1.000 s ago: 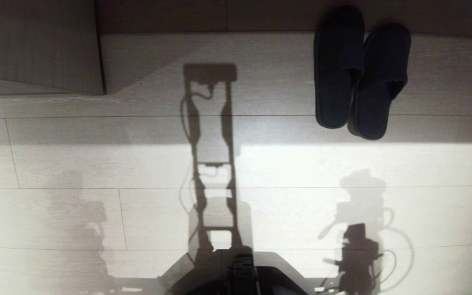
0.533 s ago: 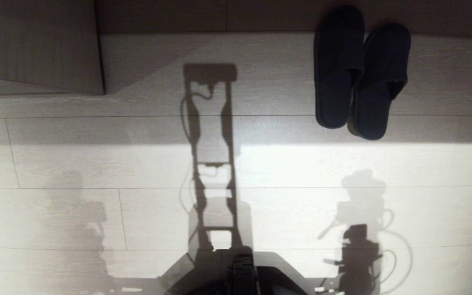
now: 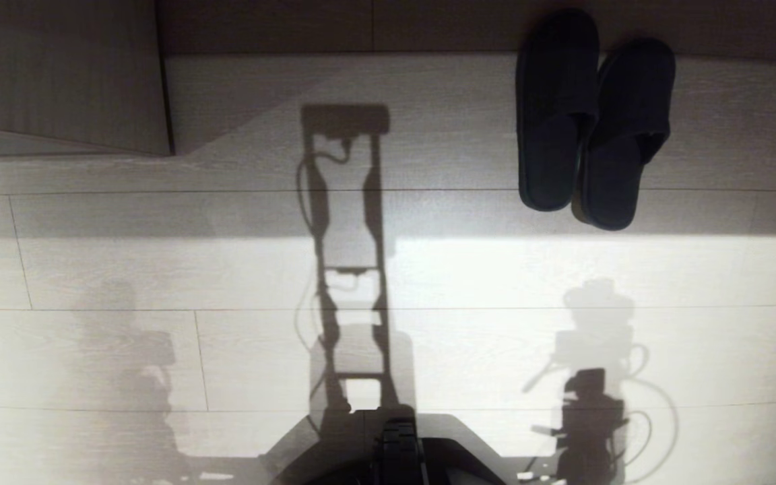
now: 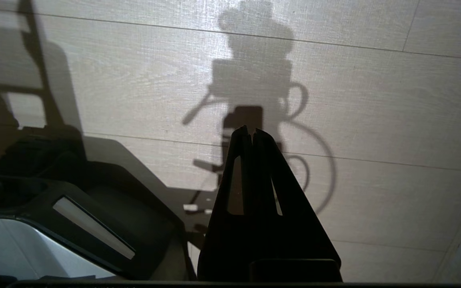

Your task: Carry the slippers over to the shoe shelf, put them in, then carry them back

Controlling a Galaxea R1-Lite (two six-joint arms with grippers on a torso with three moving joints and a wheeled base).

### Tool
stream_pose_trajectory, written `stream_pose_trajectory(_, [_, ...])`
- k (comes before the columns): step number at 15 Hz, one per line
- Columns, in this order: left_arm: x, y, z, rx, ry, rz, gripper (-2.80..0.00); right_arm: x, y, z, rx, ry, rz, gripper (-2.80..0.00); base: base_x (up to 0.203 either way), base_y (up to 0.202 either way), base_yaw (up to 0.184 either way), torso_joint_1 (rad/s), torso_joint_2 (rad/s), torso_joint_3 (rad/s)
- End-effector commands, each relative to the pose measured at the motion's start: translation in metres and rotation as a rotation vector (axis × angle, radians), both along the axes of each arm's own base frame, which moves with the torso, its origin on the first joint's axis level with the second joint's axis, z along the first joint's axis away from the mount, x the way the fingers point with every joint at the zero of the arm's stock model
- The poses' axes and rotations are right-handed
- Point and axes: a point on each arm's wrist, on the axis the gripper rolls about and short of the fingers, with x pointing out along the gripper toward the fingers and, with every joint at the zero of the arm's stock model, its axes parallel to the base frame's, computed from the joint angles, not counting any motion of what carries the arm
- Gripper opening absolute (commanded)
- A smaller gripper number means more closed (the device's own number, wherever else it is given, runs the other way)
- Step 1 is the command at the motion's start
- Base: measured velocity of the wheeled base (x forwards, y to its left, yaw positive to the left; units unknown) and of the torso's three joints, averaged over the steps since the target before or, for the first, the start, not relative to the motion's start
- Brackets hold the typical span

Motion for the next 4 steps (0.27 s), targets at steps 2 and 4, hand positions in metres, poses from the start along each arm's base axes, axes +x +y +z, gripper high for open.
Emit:
stream_pose_trajectory(2, [0.0, 0.0, 0.0, 0.0, -0.001, 0.001, -2.8, 0.0004, 0.0, -0.0002, 0.0, 0.005, 0.001, -2.8, 0.0, 0.0, 0.0, 0.0, 0.0, 0.0])
stream_pose_trajectory(4, [0.0, 0.0, 0.0, 0.0, -0.001, 0.001, -2.8, 0.0004, 0.0, -0.0003, 0.004, 0.006, 0.001, -2.8, 0.0, 0.0, 0.0, 0.0, 0.0, 0.0])
